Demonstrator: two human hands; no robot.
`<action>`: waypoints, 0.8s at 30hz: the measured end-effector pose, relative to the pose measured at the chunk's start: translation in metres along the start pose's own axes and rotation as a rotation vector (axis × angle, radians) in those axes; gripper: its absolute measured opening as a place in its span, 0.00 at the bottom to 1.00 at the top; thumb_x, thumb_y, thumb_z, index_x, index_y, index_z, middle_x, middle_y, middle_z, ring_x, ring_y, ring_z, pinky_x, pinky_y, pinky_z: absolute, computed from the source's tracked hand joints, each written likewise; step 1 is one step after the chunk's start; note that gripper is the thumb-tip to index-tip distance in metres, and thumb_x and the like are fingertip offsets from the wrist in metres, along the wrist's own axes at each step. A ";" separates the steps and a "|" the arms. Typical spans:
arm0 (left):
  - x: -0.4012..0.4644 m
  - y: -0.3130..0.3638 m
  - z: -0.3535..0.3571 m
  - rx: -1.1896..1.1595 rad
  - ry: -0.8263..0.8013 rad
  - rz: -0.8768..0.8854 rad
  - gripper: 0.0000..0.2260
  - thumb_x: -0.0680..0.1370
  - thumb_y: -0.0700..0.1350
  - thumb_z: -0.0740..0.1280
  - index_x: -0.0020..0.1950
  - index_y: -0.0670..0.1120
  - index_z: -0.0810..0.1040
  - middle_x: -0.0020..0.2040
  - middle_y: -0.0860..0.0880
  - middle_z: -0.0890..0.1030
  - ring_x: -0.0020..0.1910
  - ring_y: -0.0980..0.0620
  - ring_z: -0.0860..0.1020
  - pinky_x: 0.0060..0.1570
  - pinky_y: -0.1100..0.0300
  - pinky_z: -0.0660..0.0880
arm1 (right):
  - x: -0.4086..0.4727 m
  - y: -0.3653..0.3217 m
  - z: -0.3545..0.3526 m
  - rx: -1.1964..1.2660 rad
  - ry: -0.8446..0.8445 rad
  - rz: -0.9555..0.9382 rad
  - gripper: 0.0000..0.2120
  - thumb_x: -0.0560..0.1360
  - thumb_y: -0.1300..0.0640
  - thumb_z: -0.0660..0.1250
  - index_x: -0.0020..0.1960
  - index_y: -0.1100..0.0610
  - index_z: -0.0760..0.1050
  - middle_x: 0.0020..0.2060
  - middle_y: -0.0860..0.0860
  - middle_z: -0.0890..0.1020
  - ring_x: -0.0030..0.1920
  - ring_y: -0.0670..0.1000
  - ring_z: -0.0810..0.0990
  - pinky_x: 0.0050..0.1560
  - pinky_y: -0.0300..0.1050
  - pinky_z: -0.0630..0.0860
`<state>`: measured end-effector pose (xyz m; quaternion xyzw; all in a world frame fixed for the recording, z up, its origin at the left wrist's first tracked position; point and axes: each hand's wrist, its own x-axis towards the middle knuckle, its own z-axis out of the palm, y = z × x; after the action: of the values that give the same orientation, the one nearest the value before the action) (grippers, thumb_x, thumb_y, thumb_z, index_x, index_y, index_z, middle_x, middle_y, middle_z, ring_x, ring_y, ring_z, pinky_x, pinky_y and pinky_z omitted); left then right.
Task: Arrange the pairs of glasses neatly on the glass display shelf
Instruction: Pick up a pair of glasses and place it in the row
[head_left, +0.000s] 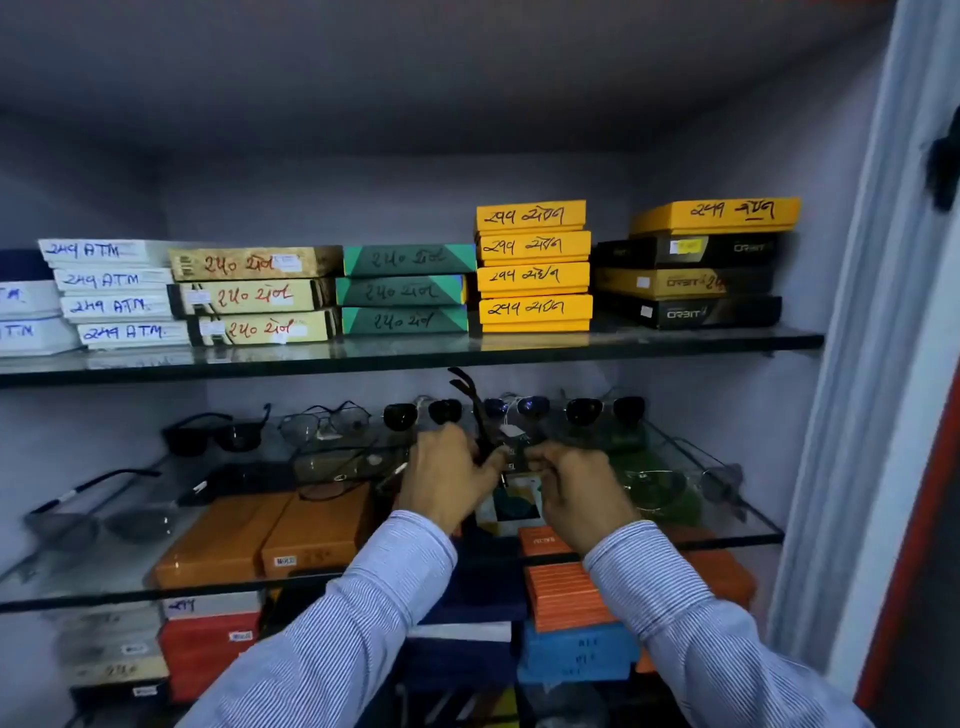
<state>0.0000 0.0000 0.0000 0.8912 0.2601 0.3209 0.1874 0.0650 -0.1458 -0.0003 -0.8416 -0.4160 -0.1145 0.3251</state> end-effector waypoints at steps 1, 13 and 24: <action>0.004 0.002 0.003 -0.007 -0.020 -0.016 0.19 0.76 0.58 0.71 0.38 0.42 0.84 0.32 0.46 0.82 0.30 0.50 0.80 0.30 0.58 0.76 | 0.003 0.001 0.002 0.016 -0.029 0.017 0.22 0.74 0.69 0.63 0.64 0.53 0.77 0.55 0.55 0.84 0.52 0.52 0.83 0.56 0.45 0.80; 0.006 0.006 -0.001 -0.269 -0.078 -0.166 0.08 0.77 0.44 0.74 0.38 0.48 0.82 0.39 0.46 0.88 0.33 0.52 0.84 0.42 0.56 0.86 | 0.024 0.001 0.004 0.054 -0.078 0.030 0.19 0.77 0.68 0.61 0.66 0.57 0.74 0.58 0.58 0.82 0.57 0.57 0.81 0.59 0.47 0.78; -0.021 -0.006 -0.063 -0.315 -0.122 -0.061 0.04 0.77 0.45 0.73 0.49 0.46 0.85 0.42 0.48 0.86 0.29 0.59 0.82 0.30 0.69 0.77 | 0.043 0.002 0.003 0.140 0.073 0.148 0.07 0.77 0.61 0.66 0.54 0.58 0.79 0.50 0.55 0.84 0.48 0.52 0.83 0.52 0.42 0.79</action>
<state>-0.0581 0.0032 0.0331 0.8602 0.2219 0.2974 0.3499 0.0937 -0.1179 0.0163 -0.8405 -0.3475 -0.0914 0.4056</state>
